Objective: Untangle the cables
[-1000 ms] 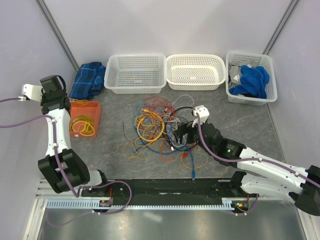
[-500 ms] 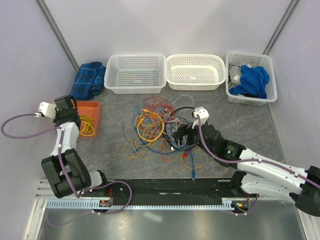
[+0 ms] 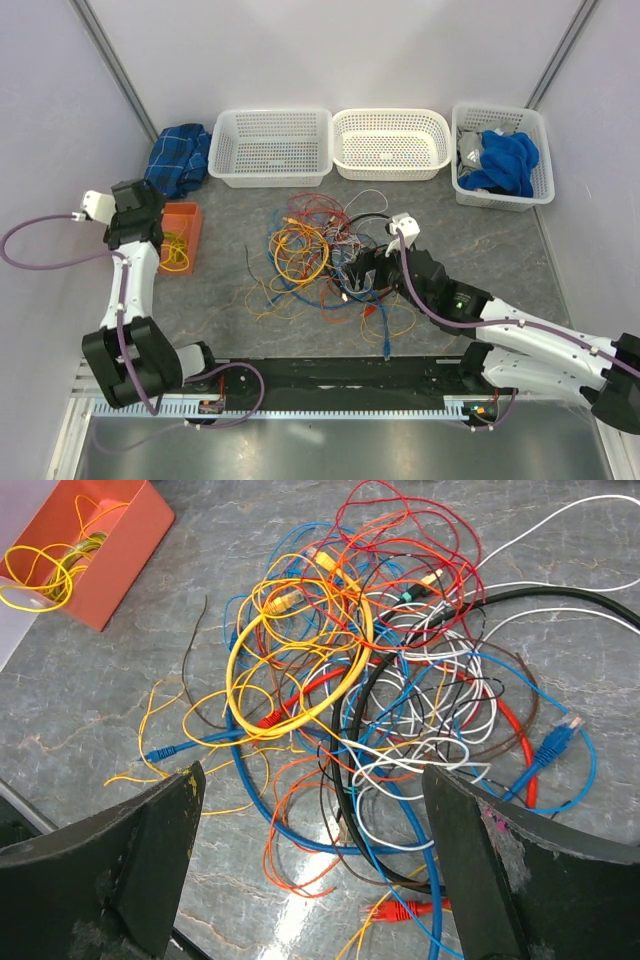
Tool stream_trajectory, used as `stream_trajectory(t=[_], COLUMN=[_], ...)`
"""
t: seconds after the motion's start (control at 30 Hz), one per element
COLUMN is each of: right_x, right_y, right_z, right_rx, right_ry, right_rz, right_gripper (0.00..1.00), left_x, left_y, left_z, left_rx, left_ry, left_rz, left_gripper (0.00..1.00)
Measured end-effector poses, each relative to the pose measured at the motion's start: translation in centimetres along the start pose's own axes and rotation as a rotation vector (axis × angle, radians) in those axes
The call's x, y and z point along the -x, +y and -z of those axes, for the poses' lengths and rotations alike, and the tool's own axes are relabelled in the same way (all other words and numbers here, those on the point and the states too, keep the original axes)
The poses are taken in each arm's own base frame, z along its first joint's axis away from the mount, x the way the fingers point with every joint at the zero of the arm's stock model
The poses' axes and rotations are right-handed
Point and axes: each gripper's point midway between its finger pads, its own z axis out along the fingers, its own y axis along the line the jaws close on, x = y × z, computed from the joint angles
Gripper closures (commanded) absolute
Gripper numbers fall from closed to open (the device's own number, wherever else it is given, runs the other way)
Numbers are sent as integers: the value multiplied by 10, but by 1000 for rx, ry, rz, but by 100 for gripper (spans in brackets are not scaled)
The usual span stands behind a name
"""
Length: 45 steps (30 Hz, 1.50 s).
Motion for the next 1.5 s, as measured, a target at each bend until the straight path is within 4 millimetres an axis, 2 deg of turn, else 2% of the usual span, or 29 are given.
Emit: stream_trajectory(t=[0.1,0.17,0.27,0.33,0.43,0.53,0.63,0.77,0.9,1.0,1.03,1.17,1.2,1.23,1.33,1.43,1.5], right_x=[-3,-8,-18,-20,-17,-9,1,5,-3,-11,-12,-14,-14,-15,-16,-13,-10], right_y=[1,0,-2,-2,-2,-5,-9,-15,-21,-27,-27,-28,-29,-29,-31,-32,-33], right_z=[-4,-9,-15,-16,-14,-6,2,7,7,7,7,7,7,7,9,11,13], right_rx=[0,-7,-21,-26,-27,-33,-42,-68,-93,-115,-118,-123,-124,-128,-134,-139,-142], right_ry=[6,20,49,57,45,8,-33,-50,-33,-14,-10,-2,-2,0,2,-7,-16], right_rz=[-2,1,2,-4,-20,-38,-56,-65,-68,-66,-66,-69,-70,-71,-71,-74,-76], right_gripper=[2,2,2,2,2,2,2,2,2,2,2,2,2,2,2,2,2], left_x=[-12,-37,-93,-145,-221,-290,-330,-358,-374,-390,-395,-411,-412,-412,-412,-403,-388], left_y=[-33,-68,-107,-123,-121,-96,-73,-52,-38,-23,-18,3,0,-3,-8,-10,-19], left_z=[32,65,116,152,189,213,222,230,244,246,243,226,227,229,231,234,244], left_rx=[-109,-246,-456,-592,-706,-753,-758,-756,-779,-768,-756,-674,-676,-683,-694,-695,-728], left_ry=[34,92,223,346,516,672,774,847,877,905,911,941,947,948,944,927,911], left_rz=[-41,-102,-228,-345,-525,-715,-834,-921,-983,-1039,-1054,-1120,-1118,-1115,-1108,-1109,-1094], left_gripper=[4,9,11,11,9,7,6,6,10,26,36,60,67,81,98,98,98])
